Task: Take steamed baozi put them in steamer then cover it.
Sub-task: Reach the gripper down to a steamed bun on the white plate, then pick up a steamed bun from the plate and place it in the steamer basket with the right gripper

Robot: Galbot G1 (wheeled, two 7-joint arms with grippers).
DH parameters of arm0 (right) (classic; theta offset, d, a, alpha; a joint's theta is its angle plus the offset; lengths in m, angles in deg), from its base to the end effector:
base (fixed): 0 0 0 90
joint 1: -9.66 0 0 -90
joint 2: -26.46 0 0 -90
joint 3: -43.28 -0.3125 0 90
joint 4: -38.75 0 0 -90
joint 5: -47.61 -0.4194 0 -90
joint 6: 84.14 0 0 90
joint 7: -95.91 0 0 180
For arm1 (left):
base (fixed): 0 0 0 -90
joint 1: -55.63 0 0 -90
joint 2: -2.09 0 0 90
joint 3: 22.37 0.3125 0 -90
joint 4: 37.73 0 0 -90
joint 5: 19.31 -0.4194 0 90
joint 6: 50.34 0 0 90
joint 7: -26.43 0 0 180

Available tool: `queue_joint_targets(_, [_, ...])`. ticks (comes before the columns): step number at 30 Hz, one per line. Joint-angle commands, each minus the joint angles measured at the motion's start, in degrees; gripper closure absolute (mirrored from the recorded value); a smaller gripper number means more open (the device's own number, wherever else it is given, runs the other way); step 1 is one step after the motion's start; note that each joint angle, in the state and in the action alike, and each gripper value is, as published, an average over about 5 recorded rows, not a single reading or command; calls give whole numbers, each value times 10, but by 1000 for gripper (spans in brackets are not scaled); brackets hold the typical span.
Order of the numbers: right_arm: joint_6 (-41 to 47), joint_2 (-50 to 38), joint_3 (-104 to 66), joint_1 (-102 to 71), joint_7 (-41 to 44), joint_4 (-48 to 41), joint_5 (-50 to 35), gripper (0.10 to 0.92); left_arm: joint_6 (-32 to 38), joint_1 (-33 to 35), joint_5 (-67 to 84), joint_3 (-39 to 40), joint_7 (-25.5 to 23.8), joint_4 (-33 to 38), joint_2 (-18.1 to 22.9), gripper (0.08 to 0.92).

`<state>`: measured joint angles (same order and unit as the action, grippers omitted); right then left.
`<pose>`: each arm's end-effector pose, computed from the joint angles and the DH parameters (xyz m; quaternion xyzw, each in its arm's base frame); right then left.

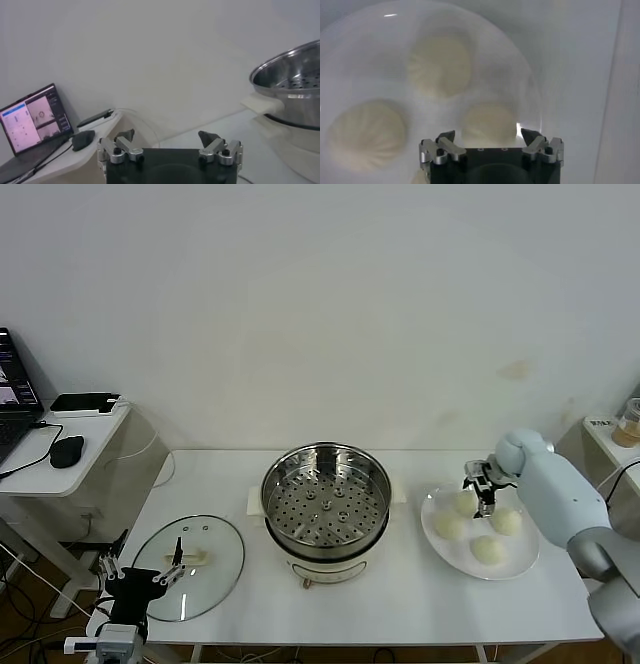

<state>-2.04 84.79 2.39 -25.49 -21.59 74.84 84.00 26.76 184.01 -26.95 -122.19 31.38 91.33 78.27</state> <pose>0.6266 -0.1831 -0.2434 0.4539 -0.5319 0.5873 0.4076 0.2307 0.0655 -0.2255 0.0583 -0.9711 -0.2156 0.0839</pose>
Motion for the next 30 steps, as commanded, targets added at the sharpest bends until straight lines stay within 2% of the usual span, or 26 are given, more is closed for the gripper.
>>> queue_joint_targets(1, [-1,11,1,3,-2,-20,7,313,1,0,-1,0,0,1,0,177])
queue_joint_targets(9, [1,-4,5,2,3,5,-5,467,1,1,0,-1,0,1,-1,177])
queue_joint_targets(17, [25,-83,60,27,28,129,-90,466,1,0,0,5,0,2,-3,177])
queue_joint_targets(25, [56,-196,161,110,43,297,-241,461,0,-2,0,15,0,5,-7,177])
queue_joint_targets(30, [66,-227,243,198,48,366,-301,463,-1,-5,3,18,0,3,-9,177])
